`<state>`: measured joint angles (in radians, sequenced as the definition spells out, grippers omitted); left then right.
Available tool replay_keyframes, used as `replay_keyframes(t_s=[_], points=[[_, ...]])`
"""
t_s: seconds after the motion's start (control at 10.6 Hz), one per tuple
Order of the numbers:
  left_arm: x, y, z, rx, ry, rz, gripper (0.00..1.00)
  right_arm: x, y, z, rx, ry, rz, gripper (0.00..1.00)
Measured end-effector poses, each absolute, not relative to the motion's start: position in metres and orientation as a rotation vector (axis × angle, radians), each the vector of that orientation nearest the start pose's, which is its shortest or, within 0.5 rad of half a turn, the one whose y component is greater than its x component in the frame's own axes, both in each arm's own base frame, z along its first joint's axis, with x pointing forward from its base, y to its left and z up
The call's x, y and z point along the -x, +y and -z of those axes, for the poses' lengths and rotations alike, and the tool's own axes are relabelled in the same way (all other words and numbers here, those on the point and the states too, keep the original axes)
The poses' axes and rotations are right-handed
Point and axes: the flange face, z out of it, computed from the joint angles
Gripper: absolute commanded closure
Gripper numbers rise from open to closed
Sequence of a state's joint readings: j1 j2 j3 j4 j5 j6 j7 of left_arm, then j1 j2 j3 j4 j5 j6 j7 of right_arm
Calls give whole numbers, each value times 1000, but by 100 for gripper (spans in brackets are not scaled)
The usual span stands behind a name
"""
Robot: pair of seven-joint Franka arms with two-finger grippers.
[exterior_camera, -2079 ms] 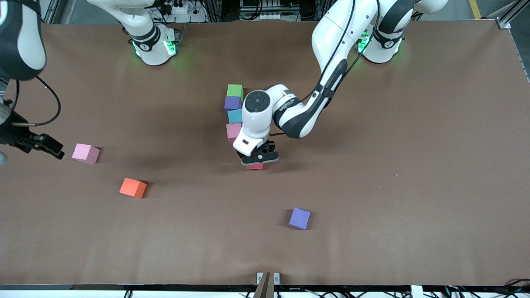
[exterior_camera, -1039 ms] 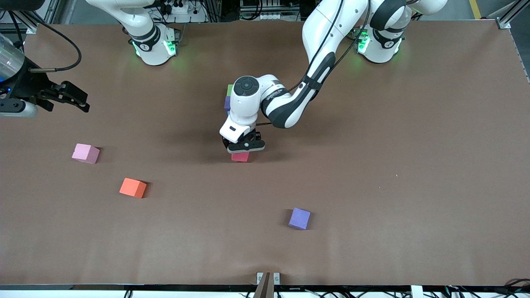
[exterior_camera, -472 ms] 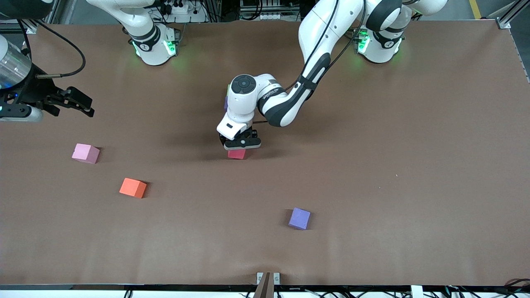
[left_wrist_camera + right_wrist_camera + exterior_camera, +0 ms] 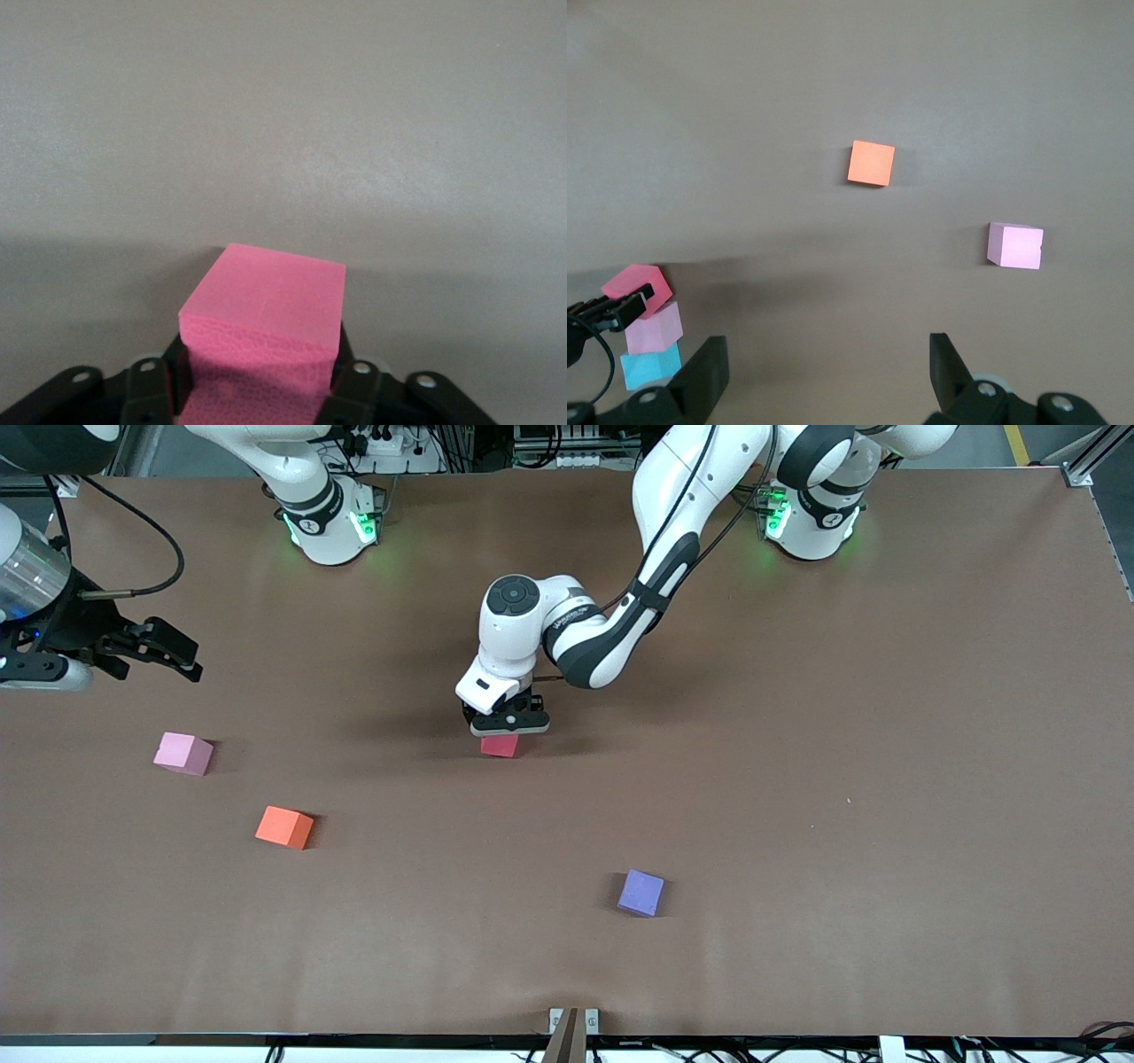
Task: Arrange blocks into number 1
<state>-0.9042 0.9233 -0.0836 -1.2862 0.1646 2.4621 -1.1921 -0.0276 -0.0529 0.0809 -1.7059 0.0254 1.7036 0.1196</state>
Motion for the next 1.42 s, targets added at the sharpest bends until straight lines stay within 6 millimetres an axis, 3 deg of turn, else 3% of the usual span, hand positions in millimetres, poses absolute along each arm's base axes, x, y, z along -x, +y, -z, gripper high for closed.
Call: replay_keyframes(t_s=[0.47, 0.76, 1.04, 1.23, 1.42], points=[[-437, -636, -212, 3313, -185, 296, 0, -553, 19, -595, 3111, 140, 92, 0], [-470, -612, -231, 3244, -251, 346, 0, -553, 22, -595, 3111, 132, 94, 0], [-533, -552, -280, 3144, -395, 352, 0, -554, 20, -594, 3111, 136, 88, 0], [-581, -492, -328, 3092, -529, 342, 0, -554, 17, -594, 3111, 144, 88, 0], [-614, -427, -370, 3013, -654, 286, 0, -554, 15, -594, 3111, 150, 90, 0]])
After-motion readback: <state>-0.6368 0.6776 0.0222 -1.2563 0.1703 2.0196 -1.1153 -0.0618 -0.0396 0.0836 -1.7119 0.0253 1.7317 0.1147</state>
